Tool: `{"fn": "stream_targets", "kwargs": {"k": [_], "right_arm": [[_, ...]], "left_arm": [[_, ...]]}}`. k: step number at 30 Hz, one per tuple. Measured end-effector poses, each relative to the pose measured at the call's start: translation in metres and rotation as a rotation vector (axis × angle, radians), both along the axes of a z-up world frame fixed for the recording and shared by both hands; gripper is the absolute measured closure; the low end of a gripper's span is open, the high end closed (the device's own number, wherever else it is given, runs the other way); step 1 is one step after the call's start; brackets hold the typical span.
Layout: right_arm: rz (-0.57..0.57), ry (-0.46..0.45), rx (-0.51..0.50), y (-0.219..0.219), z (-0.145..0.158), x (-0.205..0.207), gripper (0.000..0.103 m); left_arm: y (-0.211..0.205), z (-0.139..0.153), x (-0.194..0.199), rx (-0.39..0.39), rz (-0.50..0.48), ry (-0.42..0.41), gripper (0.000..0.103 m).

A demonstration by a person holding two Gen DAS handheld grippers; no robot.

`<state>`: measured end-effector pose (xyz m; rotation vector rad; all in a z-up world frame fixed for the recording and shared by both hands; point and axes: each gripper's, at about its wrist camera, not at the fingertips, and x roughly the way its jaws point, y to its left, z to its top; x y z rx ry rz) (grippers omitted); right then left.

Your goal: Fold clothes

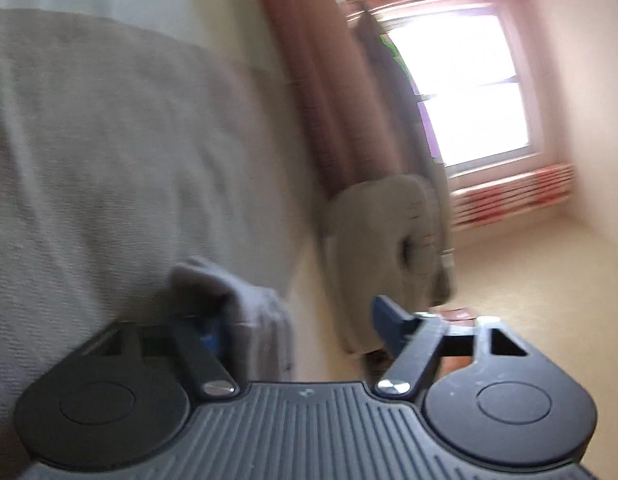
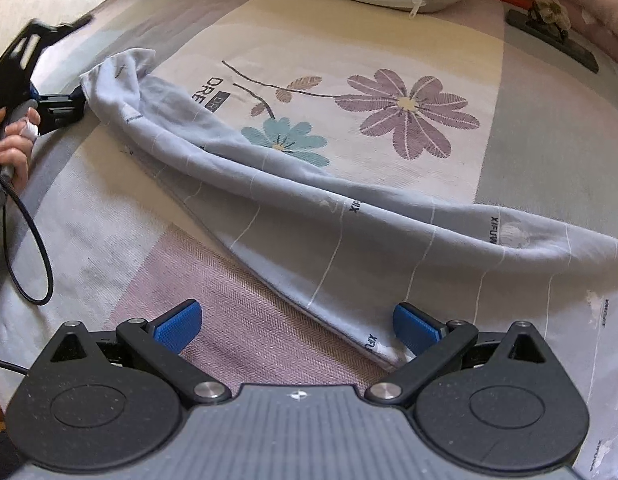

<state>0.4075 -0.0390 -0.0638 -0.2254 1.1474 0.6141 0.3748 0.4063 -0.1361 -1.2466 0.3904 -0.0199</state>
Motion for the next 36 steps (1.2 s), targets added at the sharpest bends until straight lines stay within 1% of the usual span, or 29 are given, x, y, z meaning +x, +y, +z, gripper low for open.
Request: {"fn": "stream_targets", "kwargs": {"k": [1,2,3,4,6,7,9,10,11,14,18,20,21,23,24,27,28,29,30,31,32,35,36], "right_arm": [[0.0,-0.006,0.0,0.0,0.0,-0.001,0.0],[-0.001,-0.012,0.004,-0.001,0.0,-0.002,0.0],[-0.004,-0.014,0.008,-0.002,0.0,-0.002,0.0],[-0.009,-0.015,0.01,-0.003,0.001,-0.003,0.0],[-0.009,-0.02,0.017,-0.004,0.002,-0.005,0.0],[-0.011,-0.021,0.022,-0.006,0.003,-0.005,0.0],[-0.022,-0.012,0.041,-0.009,0.005,-0.006,0.0],[-0.028,-0.007,0.053,-0.011,0.007,-0.006,0.0],[-0.036,-0.003,0.069,-0.013,0.008,-0.007,0.0],[-0.059,-0.009,0.098,-0.019,0.013,-0.008,0.0],[-0.066,-0.053,0.107,-0.024,0.022,-0.01,0.0],[-0.067,-0.074,0.112,-0.025,0.027,-0.01,0.0],[-0.07,-0.082,0.114,-0.026,0.03,-0.009,0.0],[-0.078,-0.093,0.114,-0.028,0.032,-0.008,0.0],[-0.083,-0.099,0.114,-0.029,0.034,-0.008,0.0],[-0.092,-0.097,0.122,-0.035,0.034,-0.008,0.0],[-0.097,-0.091,0.123,-0.036,0.033,-0.008,0.0],[-0.1,-0.085,0.122,-0.037,0.032,-0.007,0.0],[-0.1,-0.083,0.121,-0.037,0.031,-0.006,0.0],[-0.101,-0.08,0.119,-0.036,0.029,-0.004,0.0],[-0.101,-0.078,0.118,-0.036,0.028,-0.003,0.0],[-0.101,-0.07,0.113,-0.035,0.025,0.001,0.0],[-0.1,-0.069,0.11,-0.034,0.024,0.003,0.0]], "left_arm": [[0.0,0.0,0.002,0.017,0.002,0.049,0.058],[0.001,-0.002,0.002,0.012,0.007,0.083,0.075],[0.002,-0.004,0.003,0.006,0.012,0.116,0.083],[0.003,-0.005,0.003,-0.001,0.017,0.15,0.088],[0.005,-0.008,0.004,-0.038,0.031,0.164,0.088],[0.003,-0.004,0.006,-0.021,0.032,0.18,0.09],[-0.003,0.014,0.013,0.053,0.02,0.174,0.094],[-0.006,0.023,0.017,0.09,0.014,0.17,0.094],[-0.008,0.032,0.016,0.112,0.007,0.141,0.095],[-0.015,0.07,0.03,0.197,-0.023,0.063,0.095],[-0.023,0.117,0.06,0.305,-0.077,-0.034,0.095],[-0.028,0.139,0.076,0.357,-0.11,-0.076,0.096],[-0.03,0.145,0.079,0.382,-0.121,-0.073,0.095],[-0.035,0.155,0.085,0.433,-0.143,-0.063,0.095],[-0.037,0.153,0.084,0.454,-0.149,-0.037,0.095],[-0.043,0.143,0.079,0.513,-0.164,0.046,0.09],[-0.044,0.14,0.078,0.533,-0.169,0.074,0.08],[-0.047,0.133,0.073,0.554,-0.174,0.115,0.061],[-0.051,0.126,0.07,0.577,-0.188,0.163,0.052],[-0.057,0.121,0.065,0.603,-0.199,0.185,0.047],[-0.063,0.115,0.06,0.629,-0.209,0.203,0.047],[-0.085,0.107,0.049,0.71,-0.259,0.218,0.049],[-0.093,0.106,0.051,0.76,-0.271,0.228,0.049]]}}
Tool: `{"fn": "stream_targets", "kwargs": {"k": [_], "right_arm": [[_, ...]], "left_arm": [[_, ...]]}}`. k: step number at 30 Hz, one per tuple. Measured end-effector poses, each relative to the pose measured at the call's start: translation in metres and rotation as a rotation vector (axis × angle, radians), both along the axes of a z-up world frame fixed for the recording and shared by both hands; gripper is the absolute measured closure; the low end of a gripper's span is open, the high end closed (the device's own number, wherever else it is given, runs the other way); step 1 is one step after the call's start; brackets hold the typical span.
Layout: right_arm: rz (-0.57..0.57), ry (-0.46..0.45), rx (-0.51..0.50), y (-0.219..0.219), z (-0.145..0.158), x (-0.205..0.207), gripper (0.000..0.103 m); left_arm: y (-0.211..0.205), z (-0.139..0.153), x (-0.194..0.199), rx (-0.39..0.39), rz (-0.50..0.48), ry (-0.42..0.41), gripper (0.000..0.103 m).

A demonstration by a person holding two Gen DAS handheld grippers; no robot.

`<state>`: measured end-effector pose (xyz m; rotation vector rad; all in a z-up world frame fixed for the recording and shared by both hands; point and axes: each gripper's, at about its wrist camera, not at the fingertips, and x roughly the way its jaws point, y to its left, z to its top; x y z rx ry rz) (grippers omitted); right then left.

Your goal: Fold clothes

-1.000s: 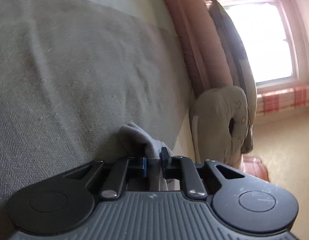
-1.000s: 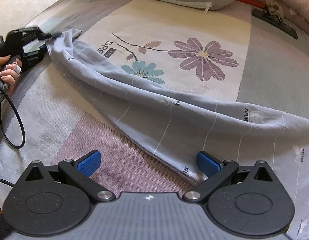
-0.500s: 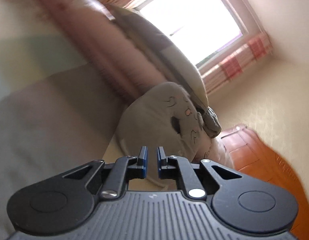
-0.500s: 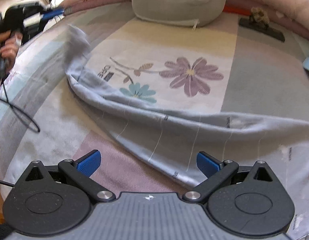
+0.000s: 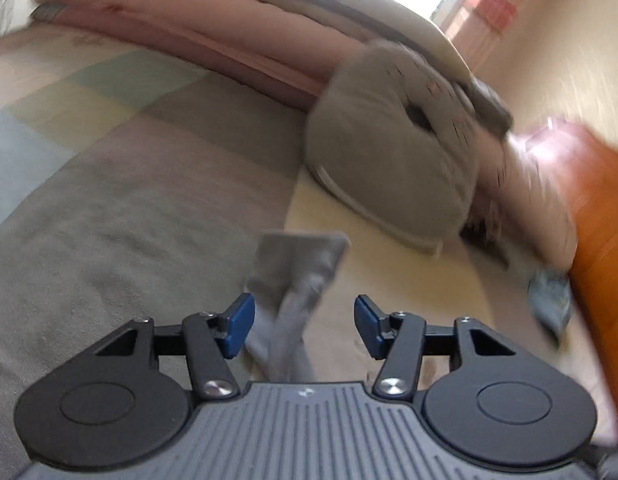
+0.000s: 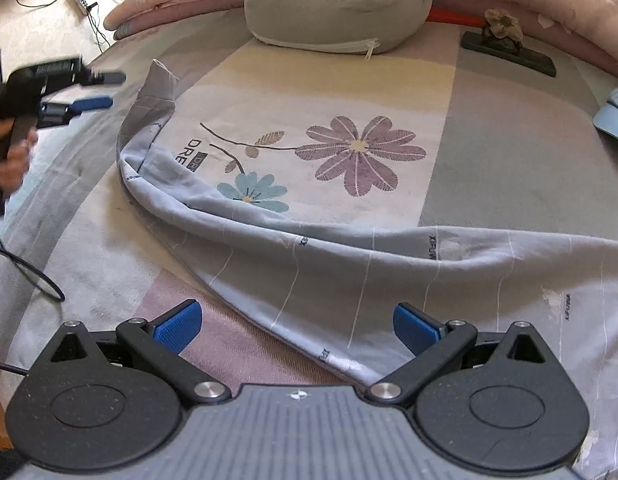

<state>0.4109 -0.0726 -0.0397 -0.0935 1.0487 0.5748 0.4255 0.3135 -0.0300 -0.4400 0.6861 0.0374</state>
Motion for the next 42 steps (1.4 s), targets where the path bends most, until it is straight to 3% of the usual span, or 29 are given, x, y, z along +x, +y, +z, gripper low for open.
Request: {"fn": "stream_targets", "kwargs": {"k": [4,8,10,14,16,20,27,32,42], "right_arm": [[0.006,0.008,0.0,0.005,-0.003,0.004,0.0],[0.02,0.005,-0.006,0.007,-0.004,0.002,0.0],[0.012,0.008,-0.008,0.006,-0.005,0.003,0.0],[-0.005,0.016,-0.002,0.003,-0.007,0.005,0.0],[-0.004,0.014,-0.006,0.002,-0.007,0.005,0.0],[-0.005,0.019,-0.006,0.0,-0.01,0.008,0.0],[-0.003,0.03,0.018,0.002,-0.009,0.017,0.0],[0.017,0.007,0.014,0.008,-0.003,0.017,0.0],[-0.015,-0.049,0.018,0.001,0.011,0.01,0.0]], "left_arm": [[-0.021,-0.002,0.023,0.183,-0.021,0.058,0.05],[-0.033,-0.015,0.054,0.245,-0.059,0.109,0.061],[-0.042,-0.024,0.071,0.319,-0.069,0.158,0.065],[-0.041,-0.038,0.082,0.354,-0.022,0.21,0.093],[-0.032,-0.032,0.07,0.321,0.008,0.185,0.098],[-0.007,-0.013,0.029,0.249,0.102,0.119,0.098],[0.052,-0.026,-0.047,0.009,0.285,0.02,0.098],[0.06,-0.015,-0.052,-0.058,0.247,-0.091,0.098],[0.033,0.083,0.044,-0.122,-0.003,-0.372,0.098]]}}
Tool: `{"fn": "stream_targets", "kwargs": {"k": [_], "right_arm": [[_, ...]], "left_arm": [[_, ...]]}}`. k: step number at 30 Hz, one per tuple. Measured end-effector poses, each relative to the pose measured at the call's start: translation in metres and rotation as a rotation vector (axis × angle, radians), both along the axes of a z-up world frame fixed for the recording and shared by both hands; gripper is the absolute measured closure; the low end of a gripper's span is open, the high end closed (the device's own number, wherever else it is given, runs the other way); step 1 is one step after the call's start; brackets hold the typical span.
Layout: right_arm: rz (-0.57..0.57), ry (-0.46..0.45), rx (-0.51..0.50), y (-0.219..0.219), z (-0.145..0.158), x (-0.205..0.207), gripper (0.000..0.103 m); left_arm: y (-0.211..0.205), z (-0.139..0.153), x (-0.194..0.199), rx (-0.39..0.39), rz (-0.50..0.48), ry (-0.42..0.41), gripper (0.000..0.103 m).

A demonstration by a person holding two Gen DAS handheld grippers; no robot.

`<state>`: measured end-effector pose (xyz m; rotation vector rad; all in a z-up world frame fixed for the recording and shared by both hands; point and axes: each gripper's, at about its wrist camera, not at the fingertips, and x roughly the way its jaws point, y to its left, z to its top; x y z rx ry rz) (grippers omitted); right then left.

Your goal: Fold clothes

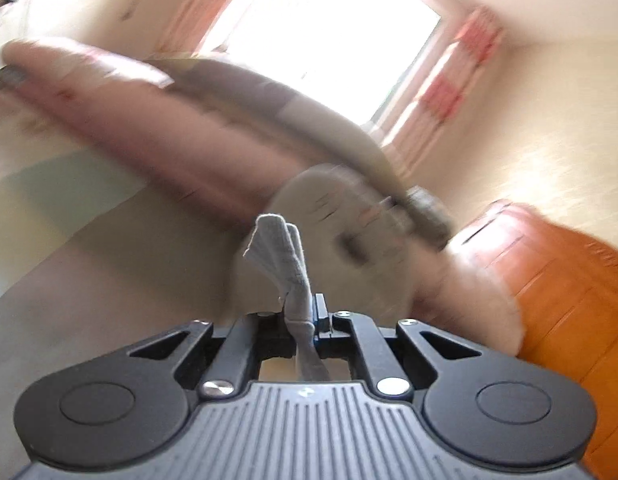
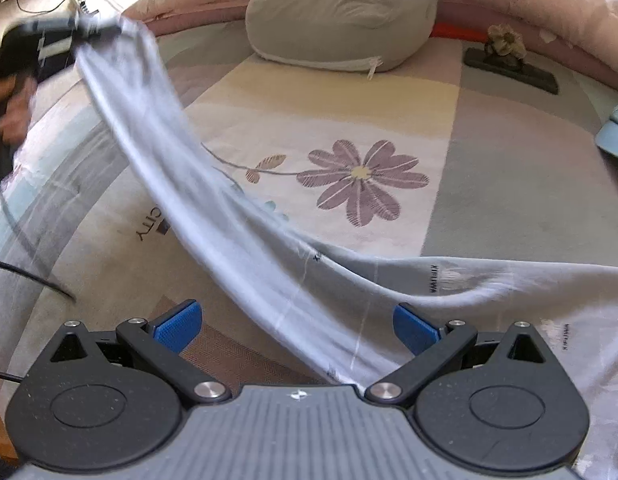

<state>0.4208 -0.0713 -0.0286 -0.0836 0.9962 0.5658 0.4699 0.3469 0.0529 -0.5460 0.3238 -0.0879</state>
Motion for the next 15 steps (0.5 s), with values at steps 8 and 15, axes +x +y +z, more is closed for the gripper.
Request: {"fn": "stream_targets", "kwargs": {"k": [8,15], "right_arm": [[-0.061,-0.081,0.056,-0.017,0.019,-0.002,0.0],[-0.021,-0.057,0.062,-0.018,0.018,0.001,0.0]], "left_arm": [[-0.003,0.022,0.017,0.039,-0.005,-0.136,0.098],[0.04,-0.068,-0.024,-0.029,0.176,0.195,0.098]]}}
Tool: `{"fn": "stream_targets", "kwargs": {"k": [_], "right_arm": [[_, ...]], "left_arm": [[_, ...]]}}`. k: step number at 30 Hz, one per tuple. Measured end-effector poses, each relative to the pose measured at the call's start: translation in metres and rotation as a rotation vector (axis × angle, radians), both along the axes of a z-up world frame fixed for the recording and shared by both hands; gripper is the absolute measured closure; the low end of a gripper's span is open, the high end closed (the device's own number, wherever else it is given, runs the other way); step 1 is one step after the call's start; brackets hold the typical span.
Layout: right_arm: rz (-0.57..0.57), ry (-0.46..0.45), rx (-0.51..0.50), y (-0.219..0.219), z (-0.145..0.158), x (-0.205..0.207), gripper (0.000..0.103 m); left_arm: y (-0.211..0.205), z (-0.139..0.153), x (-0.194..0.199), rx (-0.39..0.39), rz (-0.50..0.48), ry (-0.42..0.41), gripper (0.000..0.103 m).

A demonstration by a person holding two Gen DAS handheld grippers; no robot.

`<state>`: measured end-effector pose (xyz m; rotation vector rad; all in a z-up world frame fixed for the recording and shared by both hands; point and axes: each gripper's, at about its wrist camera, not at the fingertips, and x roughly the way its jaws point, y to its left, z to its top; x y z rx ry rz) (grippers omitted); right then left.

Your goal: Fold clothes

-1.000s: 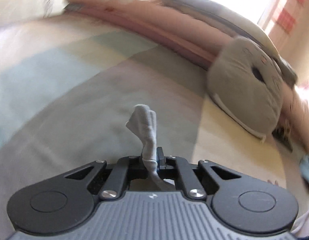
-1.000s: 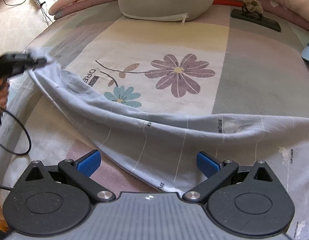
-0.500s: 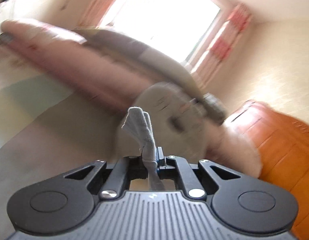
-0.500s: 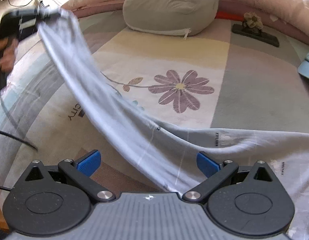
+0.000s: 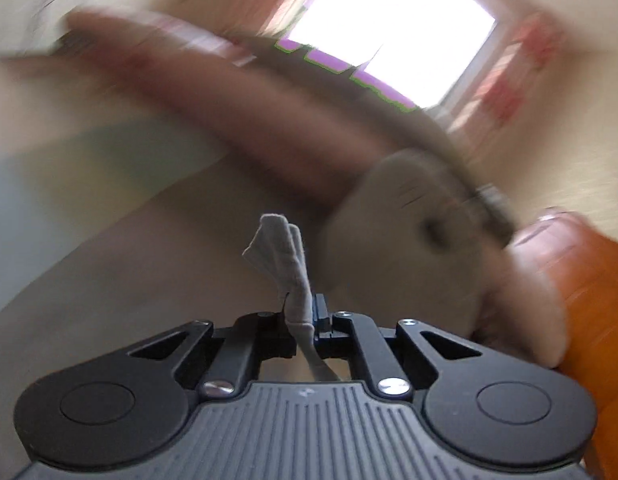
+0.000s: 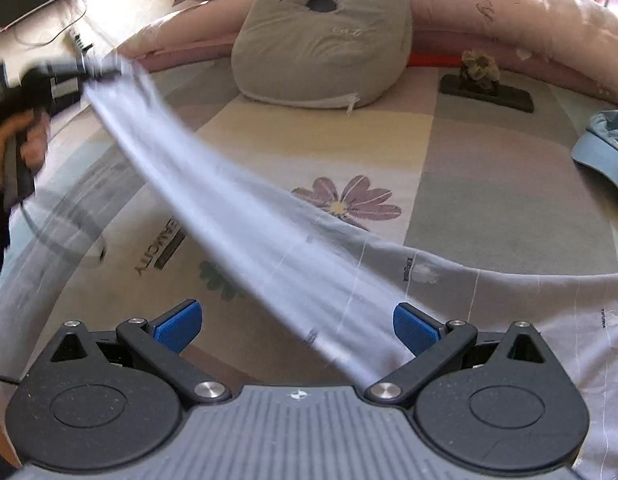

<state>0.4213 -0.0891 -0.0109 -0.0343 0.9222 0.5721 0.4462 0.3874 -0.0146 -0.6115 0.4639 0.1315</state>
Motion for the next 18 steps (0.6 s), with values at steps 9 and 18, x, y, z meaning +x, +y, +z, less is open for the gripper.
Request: {"fn": "stream_targets", "kwargs": {"k": [9,18], "right_arm": [[0.041,-0.038,-0.036,-0.005,0.007,0.037,0.0],[0.138,-0.093,-0.218,0.006,-0.016,0.085,0.05]], "left_arm": [[-0.002,-0.032,-0.061,-0.021,0.102,0.142,0.098],[-0.002,-0.048,-0.115,-0.065,0.23,0.201,0.098]]}}
